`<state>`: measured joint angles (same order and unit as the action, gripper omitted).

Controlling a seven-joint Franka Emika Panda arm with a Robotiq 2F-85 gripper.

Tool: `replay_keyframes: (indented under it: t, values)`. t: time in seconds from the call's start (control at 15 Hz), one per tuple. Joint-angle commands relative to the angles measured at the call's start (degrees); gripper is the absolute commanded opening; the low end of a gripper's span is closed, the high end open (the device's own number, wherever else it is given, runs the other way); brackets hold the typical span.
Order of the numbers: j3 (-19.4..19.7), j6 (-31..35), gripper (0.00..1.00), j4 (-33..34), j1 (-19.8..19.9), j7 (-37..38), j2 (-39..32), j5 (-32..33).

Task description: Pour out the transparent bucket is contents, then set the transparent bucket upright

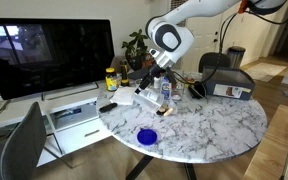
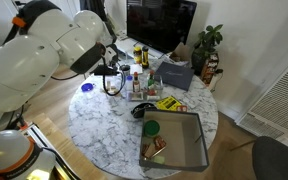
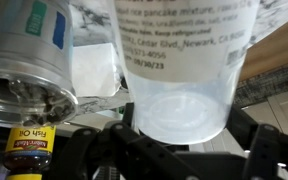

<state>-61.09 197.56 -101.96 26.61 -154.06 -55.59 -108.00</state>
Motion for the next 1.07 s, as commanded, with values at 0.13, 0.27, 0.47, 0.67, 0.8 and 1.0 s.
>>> replay_keyframes:
  t: [0.13,0.27,0.47,0.67,0.8,1.0]
  values:
    - [-1.7,-2.2,0.65,-6.4,2.7,1.3,6.0,-2.0]
    - [-2.1,-0.2,0.65,-6.7,1.3,1.8,8.2,-2.5]
    - [-2.6,4.7,0.65,-6.0,-2.4,2.6,10.9,-2.6]
    - [-1.3,13.6,0.65,-3.2,-9.1,4.4,11.8,-1.4]
    - [-1.0,20.0,0.65,-1.1,-13.2,4.3,10.5,-1.2]
    - [0.9,28.9,0.65,3.4,-20.1,3.1,7.0,-0.9]
